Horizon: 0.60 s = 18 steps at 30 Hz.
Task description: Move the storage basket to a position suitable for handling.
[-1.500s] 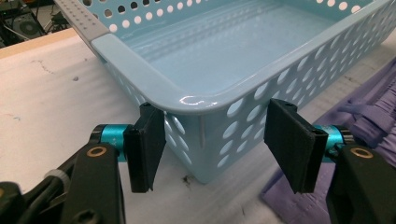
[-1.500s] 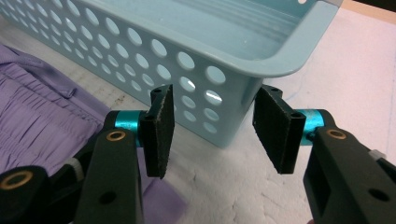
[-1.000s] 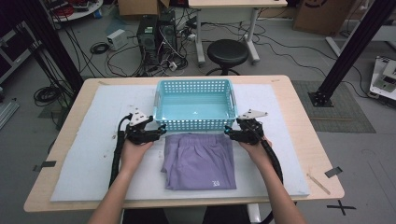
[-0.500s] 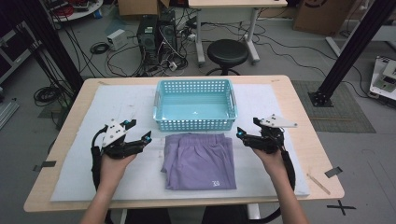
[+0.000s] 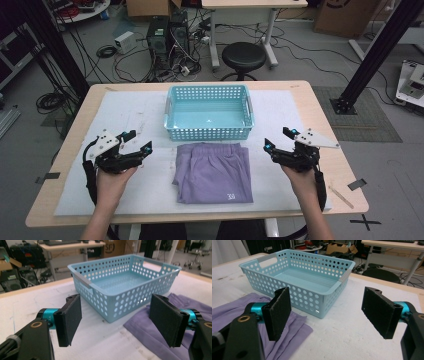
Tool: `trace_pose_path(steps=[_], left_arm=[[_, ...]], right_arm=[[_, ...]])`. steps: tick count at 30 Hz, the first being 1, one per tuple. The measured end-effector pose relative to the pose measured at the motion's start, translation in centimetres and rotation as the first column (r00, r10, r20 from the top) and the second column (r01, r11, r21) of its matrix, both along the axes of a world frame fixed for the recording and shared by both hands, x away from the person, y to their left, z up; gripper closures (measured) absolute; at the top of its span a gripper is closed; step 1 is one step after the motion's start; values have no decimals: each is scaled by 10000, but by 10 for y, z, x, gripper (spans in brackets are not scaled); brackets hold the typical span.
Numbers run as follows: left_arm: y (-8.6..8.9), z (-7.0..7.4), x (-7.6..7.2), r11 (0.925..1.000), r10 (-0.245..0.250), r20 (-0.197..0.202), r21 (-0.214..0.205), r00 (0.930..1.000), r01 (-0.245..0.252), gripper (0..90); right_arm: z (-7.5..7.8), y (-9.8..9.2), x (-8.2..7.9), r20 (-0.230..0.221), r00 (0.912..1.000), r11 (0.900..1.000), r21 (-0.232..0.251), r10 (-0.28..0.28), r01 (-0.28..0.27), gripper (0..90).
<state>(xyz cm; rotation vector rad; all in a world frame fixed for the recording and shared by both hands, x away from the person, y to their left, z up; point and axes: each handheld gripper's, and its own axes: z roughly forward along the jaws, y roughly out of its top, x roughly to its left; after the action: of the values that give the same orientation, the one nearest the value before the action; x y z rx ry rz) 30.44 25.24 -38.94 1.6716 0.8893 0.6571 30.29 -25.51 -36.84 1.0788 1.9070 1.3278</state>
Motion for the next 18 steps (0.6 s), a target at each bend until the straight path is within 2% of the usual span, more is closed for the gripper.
trace_pose_path(steps=[1,4,6,13,18], left_arm=[[-2,1,0,10000,-47,-134,17,9999,47,264],[-4,2,2,9981,-462,-609,-424,9971,437,264],[-3,3,3,9975,-510,-722,-529,9961,473,264],[3,2,3,9995,-170,-567,-276,9982,155,264],[4,3,2,9994,-138,-513,-335,9986,121,264]], right_arm=[[1,0,0,9,10000,10000,11,-14,14,239],[3,1,-1,-1,10000,10000,-23,-50,50,241],[3,1,-1,73,9999,9998,-134,-148,149,242],[4,-2,2,26,9994,9994,38,-337,337,243],[3,-1,3,-31,9995,9995,39,-315,315,243]])
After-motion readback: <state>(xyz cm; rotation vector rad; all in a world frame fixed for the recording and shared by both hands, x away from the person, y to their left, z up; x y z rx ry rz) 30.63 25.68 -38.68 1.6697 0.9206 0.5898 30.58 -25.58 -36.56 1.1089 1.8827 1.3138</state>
